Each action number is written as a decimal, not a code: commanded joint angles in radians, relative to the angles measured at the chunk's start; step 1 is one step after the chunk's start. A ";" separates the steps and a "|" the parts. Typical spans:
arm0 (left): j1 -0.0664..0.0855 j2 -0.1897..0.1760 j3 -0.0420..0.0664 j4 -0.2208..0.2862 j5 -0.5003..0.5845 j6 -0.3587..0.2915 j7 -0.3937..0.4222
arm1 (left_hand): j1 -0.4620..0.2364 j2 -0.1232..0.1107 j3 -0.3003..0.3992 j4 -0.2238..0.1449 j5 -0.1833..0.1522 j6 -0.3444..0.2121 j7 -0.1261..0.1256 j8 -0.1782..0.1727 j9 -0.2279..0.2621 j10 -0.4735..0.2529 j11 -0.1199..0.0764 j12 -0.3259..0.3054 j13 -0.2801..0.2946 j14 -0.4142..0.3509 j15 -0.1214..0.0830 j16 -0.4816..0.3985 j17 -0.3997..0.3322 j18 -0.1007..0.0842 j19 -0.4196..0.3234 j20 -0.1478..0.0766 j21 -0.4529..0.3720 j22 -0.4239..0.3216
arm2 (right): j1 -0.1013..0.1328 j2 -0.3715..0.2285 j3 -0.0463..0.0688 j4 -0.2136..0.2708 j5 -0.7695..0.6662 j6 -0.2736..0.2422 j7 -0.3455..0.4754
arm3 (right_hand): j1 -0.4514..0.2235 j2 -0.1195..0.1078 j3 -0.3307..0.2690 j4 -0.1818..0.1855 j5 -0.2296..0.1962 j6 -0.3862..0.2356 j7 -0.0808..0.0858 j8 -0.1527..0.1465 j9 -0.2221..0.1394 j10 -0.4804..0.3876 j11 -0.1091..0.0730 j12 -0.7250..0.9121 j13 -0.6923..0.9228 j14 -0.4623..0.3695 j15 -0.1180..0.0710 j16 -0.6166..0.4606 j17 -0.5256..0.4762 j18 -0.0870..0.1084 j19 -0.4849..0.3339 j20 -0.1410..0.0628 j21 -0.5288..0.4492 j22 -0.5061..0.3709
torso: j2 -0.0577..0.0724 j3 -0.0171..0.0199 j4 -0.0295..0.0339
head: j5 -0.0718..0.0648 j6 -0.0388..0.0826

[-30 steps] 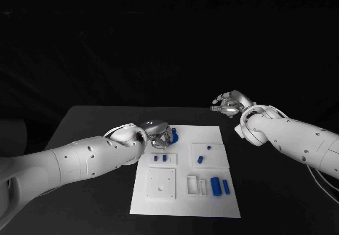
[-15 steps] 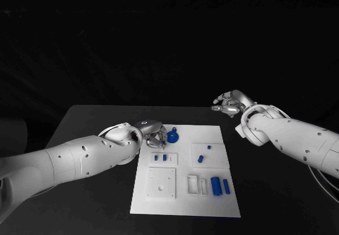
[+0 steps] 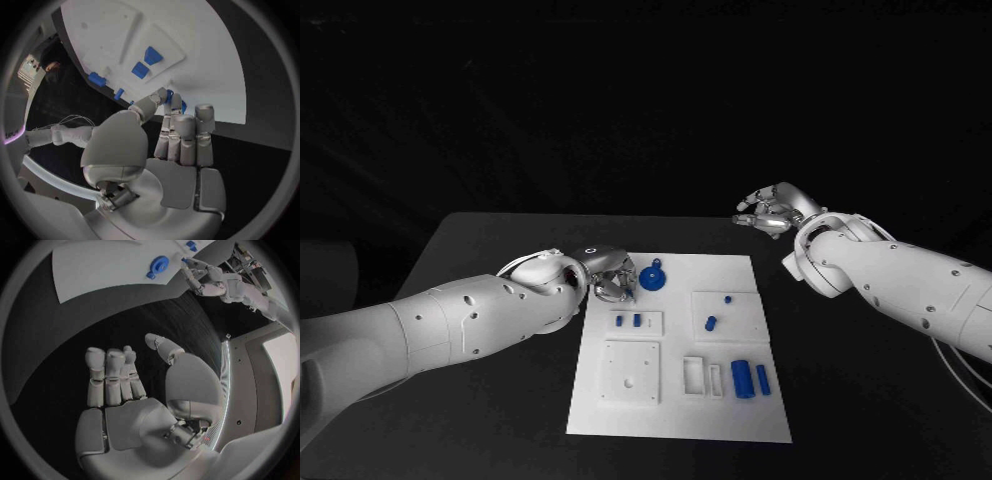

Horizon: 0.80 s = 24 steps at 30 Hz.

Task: Assemble the parts on the task board

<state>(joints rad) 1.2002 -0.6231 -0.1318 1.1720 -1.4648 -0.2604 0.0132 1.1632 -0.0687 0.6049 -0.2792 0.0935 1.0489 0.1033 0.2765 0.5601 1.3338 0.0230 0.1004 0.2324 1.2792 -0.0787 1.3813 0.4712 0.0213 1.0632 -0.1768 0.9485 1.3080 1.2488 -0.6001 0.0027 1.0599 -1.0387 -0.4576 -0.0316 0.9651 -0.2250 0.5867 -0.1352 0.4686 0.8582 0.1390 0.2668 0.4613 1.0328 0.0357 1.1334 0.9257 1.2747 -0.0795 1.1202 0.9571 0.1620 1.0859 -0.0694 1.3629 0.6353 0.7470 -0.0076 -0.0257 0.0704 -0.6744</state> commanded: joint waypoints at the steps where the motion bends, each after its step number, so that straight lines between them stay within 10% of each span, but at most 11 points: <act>1: 0.000 0.001 0.000 0.001 -0.001 0.033 0.000 | 0.002 0.012 0.003 -0.002 0.005 0.006 -0.002 0.006 0.001 0.006 0.007 0.007 0.001 0.001 -0.005 0.001 0.000 0.103 0.007 -0.002 0.003 0.022 | 0.000 0.000 0.000 0.002 -0.010 0.011 0.006 | -0.003 0.005 -0.003 -0.004 0.004 -0.001 0.008 -0.001 0.001 0.001 -0.003 0.004 -0.001 0.007 0.001 -0.007 0.001 0.100 -0.001 -0.006 -0.004 0.002 | 0.000 0.0002 -0.0005 | 0.002 -0.001; 24: -0.003 0.010 0.000 -0.004 -0.006 0.041 0.003 | 0.001 0.014 0.003 -0.002 0.004 0.006 -0.002 0.006 0.000 0.007 0.007 0.005 0.001 0.001 -0.005 0.000 0.000 0.103 0.005 -0.002 0.005 0.022 | 0.000 -0.001 0.000 0.001 -0.013 0.010 0.005 | -0.003 0.005 -0.003 -0.005 0.005 -0.001 0.008 -0.001 0.002 0.001 -0.003 0.005 -0.002 0.007 0.001 -0.007 0.002 0.100 0.000 -0.006 -0.005 0.002 | 0.000 0.0004 -0.0011 | 0.003 -0.003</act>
<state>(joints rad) 1.1984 -0.6165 -0.1323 1.1675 -1.4666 -0.2276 0.0119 1.1634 -0.0629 0.6013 -0.2805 0.0940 1.0483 0.1030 0.2780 0.5588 1.3364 0.0267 0.1036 0.2327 1.2794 -0.0784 1.3813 0.4713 0.0198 1.0656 -0.1784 0.9485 1.3077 1.2488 -0.6000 0.0027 1.0598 -1.0403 -0.4573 -0.0318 0.9651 -0.2250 0.5867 -0.1352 0.4686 0.8564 0.1423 0.2668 0.4619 1.0328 0.0357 1.1334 0.9247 1.2739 -0.0787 1.1167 0.9577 0.1620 1.0859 -0.0692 1.3630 0.6362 0.7469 -0.0071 -0.0266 0.0732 -0.6779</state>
